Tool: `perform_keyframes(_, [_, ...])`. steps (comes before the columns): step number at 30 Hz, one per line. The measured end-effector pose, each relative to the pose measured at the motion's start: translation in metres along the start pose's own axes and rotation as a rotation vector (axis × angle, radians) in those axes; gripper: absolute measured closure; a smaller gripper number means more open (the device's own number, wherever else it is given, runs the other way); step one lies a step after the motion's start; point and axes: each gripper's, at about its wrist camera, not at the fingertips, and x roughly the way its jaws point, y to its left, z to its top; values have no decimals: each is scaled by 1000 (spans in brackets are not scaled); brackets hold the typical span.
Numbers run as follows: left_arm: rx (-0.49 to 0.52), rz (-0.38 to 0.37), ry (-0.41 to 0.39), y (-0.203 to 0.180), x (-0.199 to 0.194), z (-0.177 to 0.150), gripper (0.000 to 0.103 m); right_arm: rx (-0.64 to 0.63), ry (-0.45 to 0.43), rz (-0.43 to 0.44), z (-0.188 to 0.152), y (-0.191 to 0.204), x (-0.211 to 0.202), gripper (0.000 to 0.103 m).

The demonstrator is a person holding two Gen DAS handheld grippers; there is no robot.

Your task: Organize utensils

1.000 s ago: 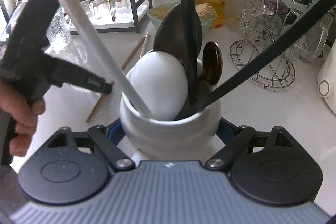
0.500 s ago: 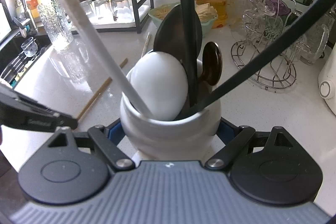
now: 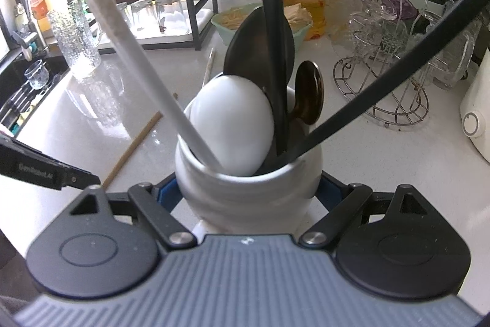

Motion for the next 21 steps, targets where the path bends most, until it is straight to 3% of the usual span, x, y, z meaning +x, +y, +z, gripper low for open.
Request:
perform_keyframes(2, [28,4,-7,-1,3,6,64,8,5,-8,0,1,0,12])
perform_keyframes(7, [83,43,-15,-3,15,27,64,33,18,-29,3,3,1,12])
perform_keyframes(21, [138,-46,-43,-9,40,77,66,86,39,-78,7,8,4,12])
